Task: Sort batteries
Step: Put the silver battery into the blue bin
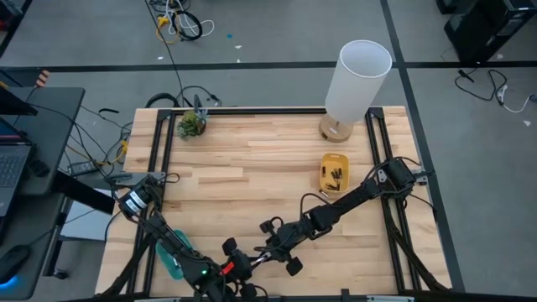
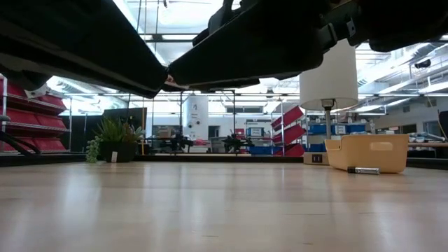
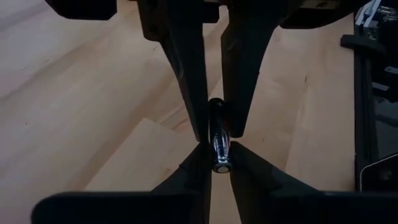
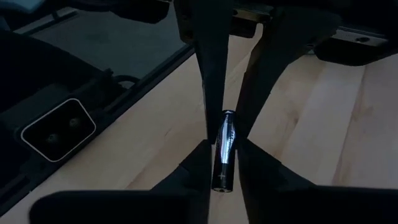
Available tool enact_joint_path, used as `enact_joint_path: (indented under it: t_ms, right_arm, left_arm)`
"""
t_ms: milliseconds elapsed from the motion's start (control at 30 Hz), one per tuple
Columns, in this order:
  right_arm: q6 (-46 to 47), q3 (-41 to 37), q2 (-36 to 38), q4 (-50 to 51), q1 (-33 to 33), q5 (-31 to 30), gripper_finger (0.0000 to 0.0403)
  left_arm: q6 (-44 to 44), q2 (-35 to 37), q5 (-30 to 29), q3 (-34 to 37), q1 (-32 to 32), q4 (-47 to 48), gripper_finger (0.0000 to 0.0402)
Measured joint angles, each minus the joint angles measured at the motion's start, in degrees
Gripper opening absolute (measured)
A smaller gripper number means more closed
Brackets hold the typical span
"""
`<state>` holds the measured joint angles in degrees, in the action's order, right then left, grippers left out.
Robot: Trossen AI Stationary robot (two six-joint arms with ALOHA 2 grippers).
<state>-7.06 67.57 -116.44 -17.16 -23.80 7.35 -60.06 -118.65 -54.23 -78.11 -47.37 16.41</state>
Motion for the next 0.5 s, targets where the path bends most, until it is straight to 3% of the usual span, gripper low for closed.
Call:
enact_joint_path:
  t_ms: [267, 500]
  right_arm:
    - [1.6, 0.0, -0.1, 1.2, 0.1, -0.3, 0.0122]
    - [2.5, -0.1, 0.8, 9.0, 0.4, -0.3, 0.0137]
  left_arm:
    - [0.0, 0.2, -1.0, -0.3, 0.0, -0.2, 0.0056]
    - [-2.0, 4.4, 2.9, -0.2, 0.0, 6.5, 0.0056]
